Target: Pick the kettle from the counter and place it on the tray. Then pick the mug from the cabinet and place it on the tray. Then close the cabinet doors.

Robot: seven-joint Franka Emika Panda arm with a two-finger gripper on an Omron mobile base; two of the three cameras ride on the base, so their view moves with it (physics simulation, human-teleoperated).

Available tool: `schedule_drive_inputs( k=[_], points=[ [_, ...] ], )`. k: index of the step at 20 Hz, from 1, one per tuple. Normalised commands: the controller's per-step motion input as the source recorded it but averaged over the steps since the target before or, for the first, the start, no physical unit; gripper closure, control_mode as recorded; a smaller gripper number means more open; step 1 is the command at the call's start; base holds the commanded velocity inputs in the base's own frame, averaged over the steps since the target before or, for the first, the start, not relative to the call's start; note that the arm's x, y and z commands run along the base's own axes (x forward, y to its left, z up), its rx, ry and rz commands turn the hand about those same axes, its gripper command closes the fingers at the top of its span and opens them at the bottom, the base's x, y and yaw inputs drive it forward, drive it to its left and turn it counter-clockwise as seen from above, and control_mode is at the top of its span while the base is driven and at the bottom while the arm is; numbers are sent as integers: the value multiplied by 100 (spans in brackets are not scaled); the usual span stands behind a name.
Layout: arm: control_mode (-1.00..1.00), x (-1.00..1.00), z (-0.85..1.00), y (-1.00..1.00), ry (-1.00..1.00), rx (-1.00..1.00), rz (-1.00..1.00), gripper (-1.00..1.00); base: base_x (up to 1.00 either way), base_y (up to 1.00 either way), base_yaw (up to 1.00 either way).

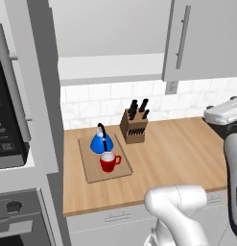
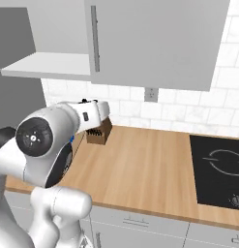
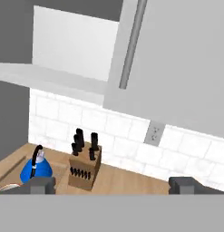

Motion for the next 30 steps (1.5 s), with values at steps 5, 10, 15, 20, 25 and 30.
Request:
schedule_drive_inputs(
  k=[5,10,15,20,25,30],
  points=[
    [-100,-38,-1,53,15,-100,29,-100,0,0,0],
    [-100,-33,-6,45,2,-87,28,-100,0,0,0],
    [-100,-27,-7,34,0,-63,32,-100,0,0,0],
    [-100,-22,-5,28,0,-53,32,-100,0,0,0],
    [-100,-24,-5,34,0,-55,32,-100,0,0,0],
    [-100,-11,-9,38,0,-52,29,-100,0,0,0]
  ],
)
